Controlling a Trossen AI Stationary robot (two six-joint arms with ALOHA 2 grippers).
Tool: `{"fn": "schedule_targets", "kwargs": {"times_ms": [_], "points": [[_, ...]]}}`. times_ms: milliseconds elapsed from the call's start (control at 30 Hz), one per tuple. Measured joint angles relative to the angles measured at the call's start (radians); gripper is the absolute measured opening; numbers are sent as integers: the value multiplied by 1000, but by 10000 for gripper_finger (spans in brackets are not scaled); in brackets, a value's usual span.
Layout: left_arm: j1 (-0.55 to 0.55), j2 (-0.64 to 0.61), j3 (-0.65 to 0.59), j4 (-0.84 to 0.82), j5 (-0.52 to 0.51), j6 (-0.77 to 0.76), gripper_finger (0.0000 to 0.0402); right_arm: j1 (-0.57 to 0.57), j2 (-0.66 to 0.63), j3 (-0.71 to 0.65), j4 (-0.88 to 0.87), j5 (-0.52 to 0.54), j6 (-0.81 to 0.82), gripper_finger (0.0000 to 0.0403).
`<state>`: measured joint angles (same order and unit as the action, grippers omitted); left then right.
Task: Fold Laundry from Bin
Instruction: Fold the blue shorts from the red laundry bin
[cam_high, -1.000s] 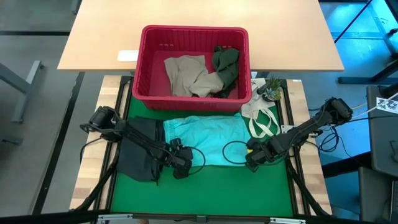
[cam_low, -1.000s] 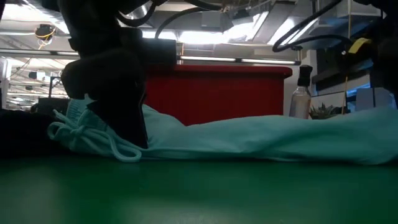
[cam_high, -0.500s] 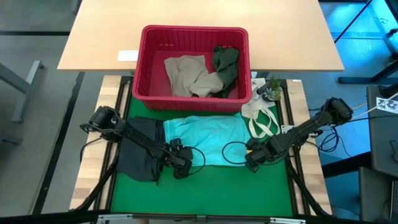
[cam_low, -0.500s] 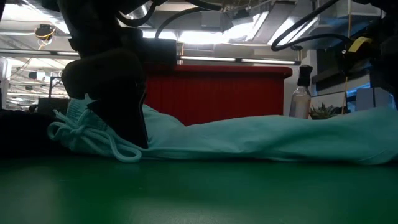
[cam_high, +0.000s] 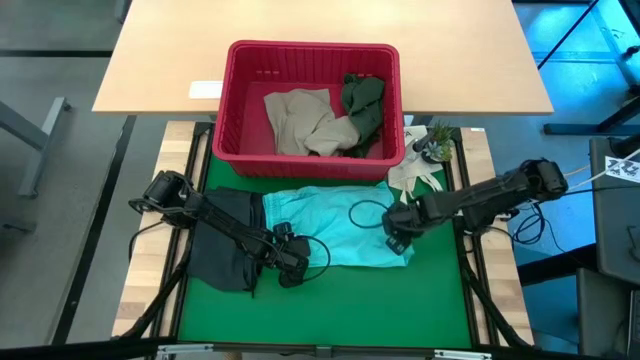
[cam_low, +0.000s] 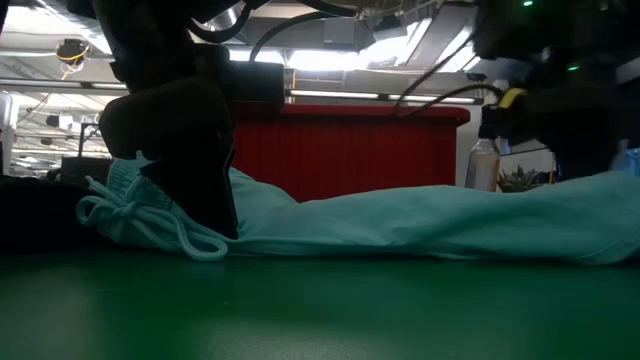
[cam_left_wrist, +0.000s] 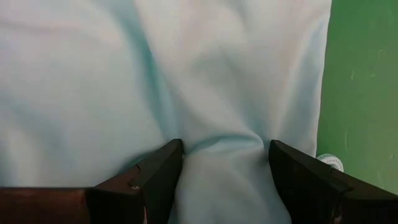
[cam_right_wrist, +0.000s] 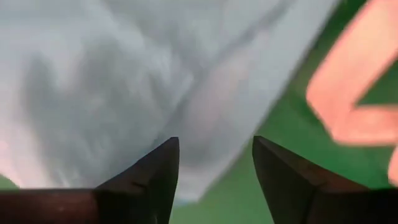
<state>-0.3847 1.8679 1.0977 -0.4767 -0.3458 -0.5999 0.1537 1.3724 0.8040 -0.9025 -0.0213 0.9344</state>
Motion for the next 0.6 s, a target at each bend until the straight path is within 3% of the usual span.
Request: {"fn": "schedule_targets", "kwargs": {"times_ms": [200, 600], "points": [[0, 0, 0, 0, 0, 0, 236, -100, 5, 0, 167, 44, -106, 205], [0, 0, -1, 14, 0, 0, 236, -261, 40, -77, 203, 11, -133, 205]]}}
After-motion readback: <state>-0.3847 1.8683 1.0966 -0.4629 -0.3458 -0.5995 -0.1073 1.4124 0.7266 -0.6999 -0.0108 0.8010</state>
